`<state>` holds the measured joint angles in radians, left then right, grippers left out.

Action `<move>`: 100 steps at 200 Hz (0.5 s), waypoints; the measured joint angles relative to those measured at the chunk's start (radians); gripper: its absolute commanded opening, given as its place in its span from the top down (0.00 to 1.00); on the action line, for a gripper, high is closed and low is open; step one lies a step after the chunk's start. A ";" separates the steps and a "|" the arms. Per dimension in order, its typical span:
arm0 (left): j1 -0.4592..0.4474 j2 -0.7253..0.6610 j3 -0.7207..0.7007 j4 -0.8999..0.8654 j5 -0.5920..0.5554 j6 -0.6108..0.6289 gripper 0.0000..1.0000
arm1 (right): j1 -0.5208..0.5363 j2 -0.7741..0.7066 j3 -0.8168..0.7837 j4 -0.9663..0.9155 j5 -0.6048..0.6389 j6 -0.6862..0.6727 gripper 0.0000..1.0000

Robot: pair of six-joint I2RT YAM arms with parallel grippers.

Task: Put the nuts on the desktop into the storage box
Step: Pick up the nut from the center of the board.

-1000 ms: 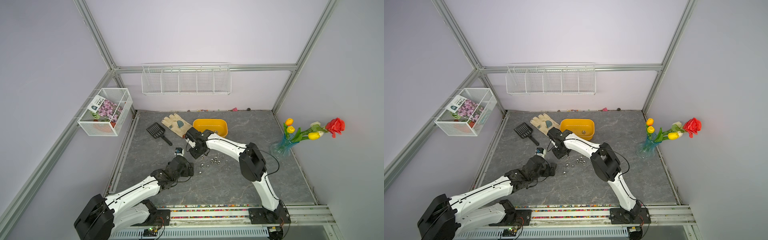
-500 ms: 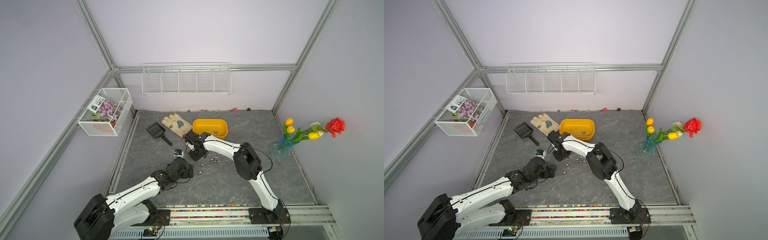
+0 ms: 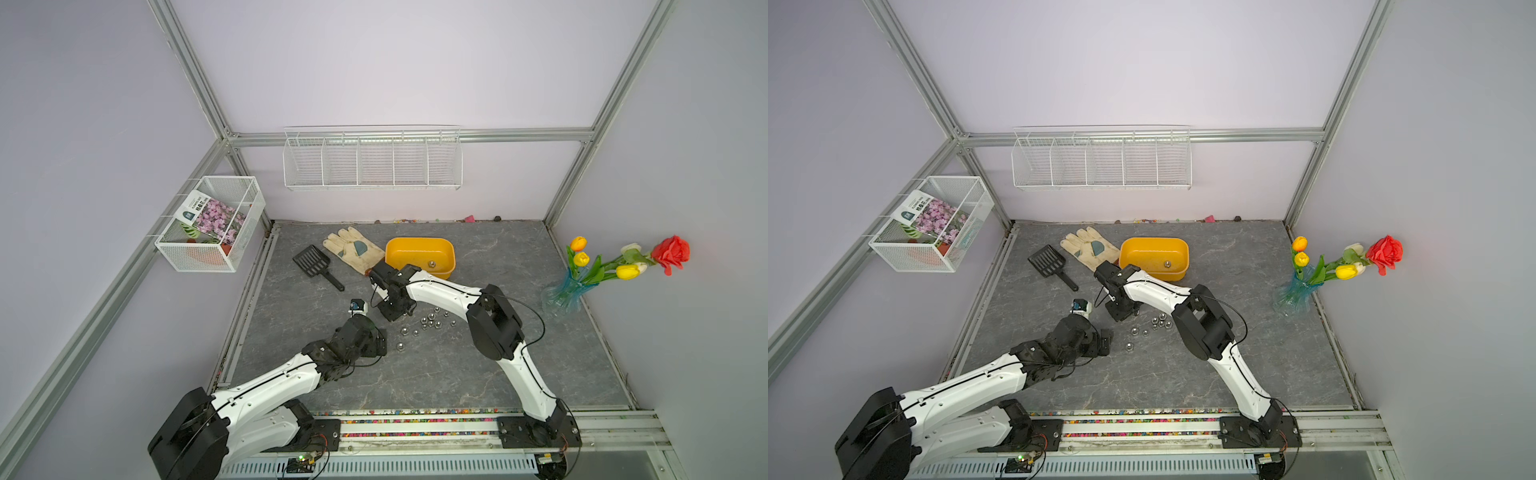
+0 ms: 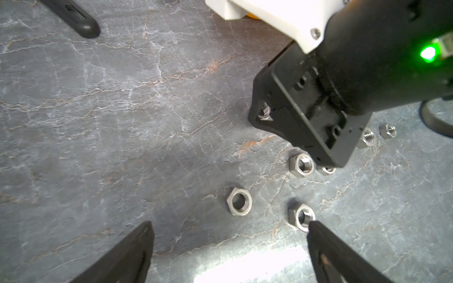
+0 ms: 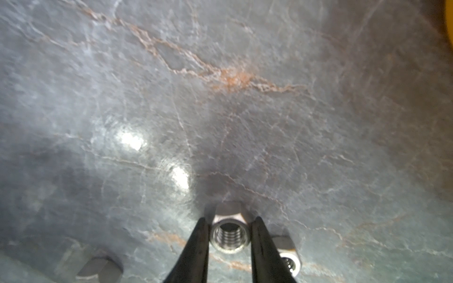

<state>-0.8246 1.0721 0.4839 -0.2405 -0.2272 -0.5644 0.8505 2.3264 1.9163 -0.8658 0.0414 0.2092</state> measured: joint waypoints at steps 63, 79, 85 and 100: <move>0.000 -0.032 0.000 0.003 0.008 0.006 0.01 | -0.008 0.000 0.000 0.000 0.015 0.004 0.91; 0.000 -0.052 0.000 0.007 0.016 0.023 0.01 | -0.018 -0.002 0.000 0.000 0.021 0.004 0.91; -0.001 -0.058 0.000 0.011 0.019 0.029 0.01 | -0.024 -0.002 0.000 -0.001 0.024 0.005 0.91; -0.002 -0.066 0.001 0.026 0.029 0.053 0.01 | -0.045 -0.009 0.000 -0.001 0.033 0.008 0.91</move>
<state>-0.8261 1.0065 0.4847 -0.2142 -0.1986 -0.5114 0.8055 2.3173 1.9163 -0.8669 0.0746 0.2173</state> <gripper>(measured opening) 0.994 0.272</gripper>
